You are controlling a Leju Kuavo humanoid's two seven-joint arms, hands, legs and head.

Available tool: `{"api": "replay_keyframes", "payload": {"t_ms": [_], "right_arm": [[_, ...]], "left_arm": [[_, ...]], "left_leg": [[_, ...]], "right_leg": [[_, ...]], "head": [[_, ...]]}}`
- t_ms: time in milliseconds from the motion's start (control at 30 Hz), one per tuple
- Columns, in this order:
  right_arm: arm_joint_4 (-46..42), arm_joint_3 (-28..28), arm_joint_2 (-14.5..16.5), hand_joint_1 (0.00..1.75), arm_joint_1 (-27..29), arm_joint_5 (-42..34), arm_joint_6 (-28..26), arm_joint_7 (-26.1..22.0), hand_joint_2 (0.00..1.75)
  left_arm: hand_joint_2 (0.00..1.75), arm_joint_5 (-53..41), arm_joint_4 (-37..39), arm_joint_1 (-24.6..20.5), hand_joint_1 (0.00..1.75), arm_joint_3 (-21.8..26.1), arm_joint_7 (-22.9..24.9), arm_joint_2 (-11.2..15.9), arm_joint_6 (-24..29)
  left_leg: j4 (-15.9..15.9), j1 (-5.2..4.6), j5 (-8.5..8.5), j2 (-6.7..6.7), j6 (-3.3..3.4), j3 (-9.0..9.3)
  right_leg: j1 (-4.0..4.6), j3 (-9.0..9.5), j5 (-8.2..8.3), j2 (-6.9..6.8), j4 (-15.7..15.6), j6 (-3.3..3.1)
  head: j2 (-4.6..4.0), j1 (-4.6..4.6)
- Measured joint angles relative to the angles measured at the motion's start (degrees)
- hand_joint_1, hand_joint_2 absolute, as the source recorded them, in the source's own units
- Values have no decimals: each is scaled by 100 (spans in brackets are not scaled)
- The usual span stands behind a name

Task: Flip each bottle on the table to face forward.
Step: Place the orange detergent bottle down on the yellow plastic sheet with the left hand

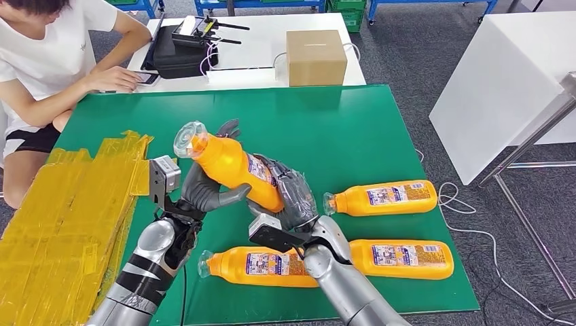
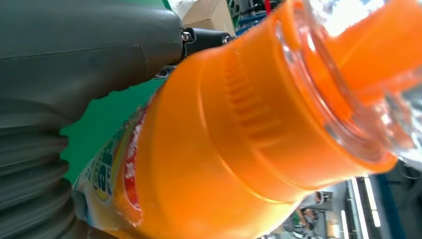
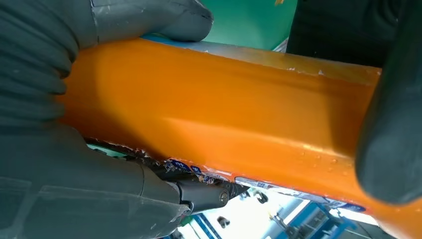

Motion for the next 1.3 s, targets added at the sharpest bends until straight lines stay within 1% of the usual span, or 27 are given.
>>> {"api": "replay_keyframes", "payload": {"t_ms": [167,300,467,867,1033,1067,1167,1200,1267,1300], "right_arm": [[37,182,0,175,-55,282,-274,73,175],[74,299,-1,175,-98,358,-346,112,175],[110,406,-2,175,-147,349,-374,166,175],[187,465,-4,175,-168,317,-443,259,175],[187,471,-2,175,-167,316,-447,266,175],[187,473,-2,167,-168,316,-448,267,175],[187,479,-2,36,-167,301,-457,269,175],[187,481,-2,0,-166,276,-460,275,175],[179,479,-3,0,-148,145,-388,285,175],[154,471,-6,0,-117,4,-276,288,175]], "left_arm": [[175,110,24,31,0,13,-31,2,-14],[175,226,56,56,175,25,-55,2,-56],[175,390,67,97,175,44,-144,-2,36],[175,181,-78,245,175,63,-352,-185,843],[175,148,-142,300,175,66,-366,-234,956],[175,146,-149,304,175,67,-366,-237,961],[175,121,-169,318,175,70,-383,-245,1008],[175,61,-182,324,175,72,-409,-252,1091],[175,-306,-226,327,175,75,-495,-271,1512],[175,-697,-251,313,175,76,-536,-274,1892]], "left_leg": [[0,0,0,0,0,0],[0,0,0,0,0,-1],[0,0,0,0,0,0],[0,-1,0,0,0,0],[0,-1,0,0,0,0],[0,-1,0,0,0,0],[0,-1,0,0,0,1],[0,-1,0,0,0,0],[0,-1,0,0,0,1],[0,-1,0,0,0,1]], "right_leg": [[-1,0,0,0,0,0],[0,0,0,0,0,0],[0,0,0,0,0,0],[0,0,0,0,0,0],[0,-1,0,0,-1,0],[0,-1,0,0,-1,0],[0,0,0,0,-1,0],[0,0,0,0,0,0],[1,0,0,0,0,0],[1,0,0,0,0,0]], "head": [[0,0],[0,0],[0,0],[0,-1],[0,-1],[0,-1],[0,-1],[0,-1],[0,0],[0,0]]}}
